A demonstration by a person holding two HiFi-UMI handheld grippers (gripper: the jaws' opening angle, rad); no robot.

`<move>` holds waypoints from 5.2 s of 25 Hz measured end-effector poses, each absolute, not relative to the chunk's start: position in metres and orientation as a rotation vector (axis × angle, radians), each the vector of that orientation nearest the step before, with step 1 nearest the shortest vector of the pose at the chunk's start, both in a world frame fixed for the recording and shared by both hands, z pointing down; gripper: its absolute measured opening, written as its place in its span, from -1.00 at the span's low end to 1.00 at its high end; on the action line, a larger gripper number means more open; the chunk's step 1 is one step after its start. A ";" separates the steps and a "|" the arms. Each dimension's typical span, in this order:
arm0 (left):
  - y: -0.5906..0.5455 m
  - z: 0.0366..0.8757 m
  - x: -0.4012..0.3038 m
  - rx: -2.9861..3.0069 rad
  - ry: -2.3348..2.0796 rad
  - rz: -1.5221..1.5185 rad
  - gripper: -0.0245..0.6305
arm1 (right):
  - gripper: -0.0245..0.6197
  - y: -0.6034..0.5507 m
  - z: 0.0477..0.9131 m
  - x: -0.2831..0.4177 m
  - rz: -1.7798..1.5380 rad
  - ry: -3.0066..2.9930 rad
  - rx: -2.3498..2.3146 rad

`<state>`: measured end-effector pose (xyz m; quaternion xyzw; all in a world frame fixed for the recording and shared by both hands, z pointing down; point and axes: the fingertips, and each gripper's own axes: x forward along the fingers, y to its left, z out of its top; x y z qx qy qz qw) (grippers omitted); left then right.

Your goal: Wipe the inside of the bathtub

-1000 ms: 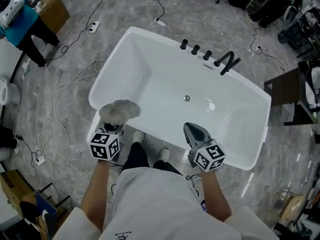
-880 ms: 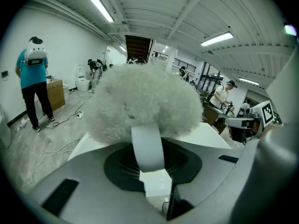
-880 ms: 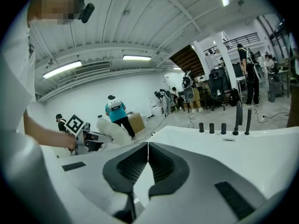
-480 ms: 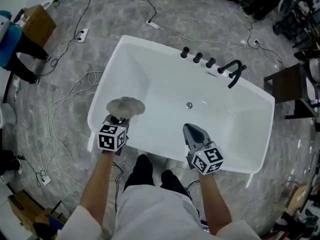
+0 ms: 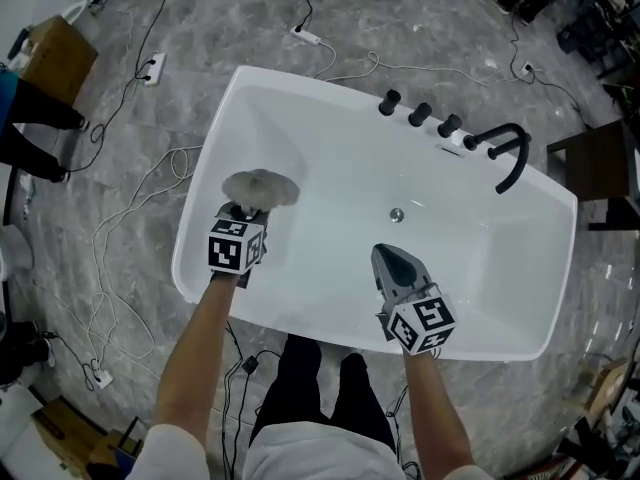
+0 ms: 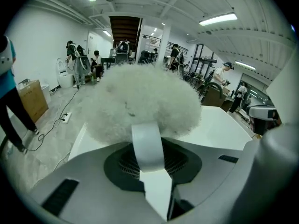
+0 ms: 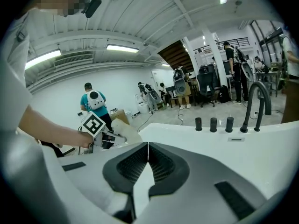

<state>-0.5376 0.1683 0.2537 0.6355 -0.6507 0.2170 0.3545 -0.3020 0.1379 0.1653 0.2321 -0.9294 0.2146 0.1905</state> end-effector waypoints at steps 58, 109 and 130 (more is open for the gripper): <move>-0.055 0.487 -0.731 1.513 -1.540 0.959 -0.63 | -0.86 0.032 0.397 -0.497 0.630 -2.627 0.643; -0.112 0.491 -0.544 1.520 -1.473 0.977 -0.63 | -0.86 -0.012 0.398 -0.344 0.764 -2.554 0.661; -0.163 0.491 -0.352 1.586 -1.415 0.973 -0.63 | -0.86 -0.053 0.401 -0.166 0.836 -2.515 0.802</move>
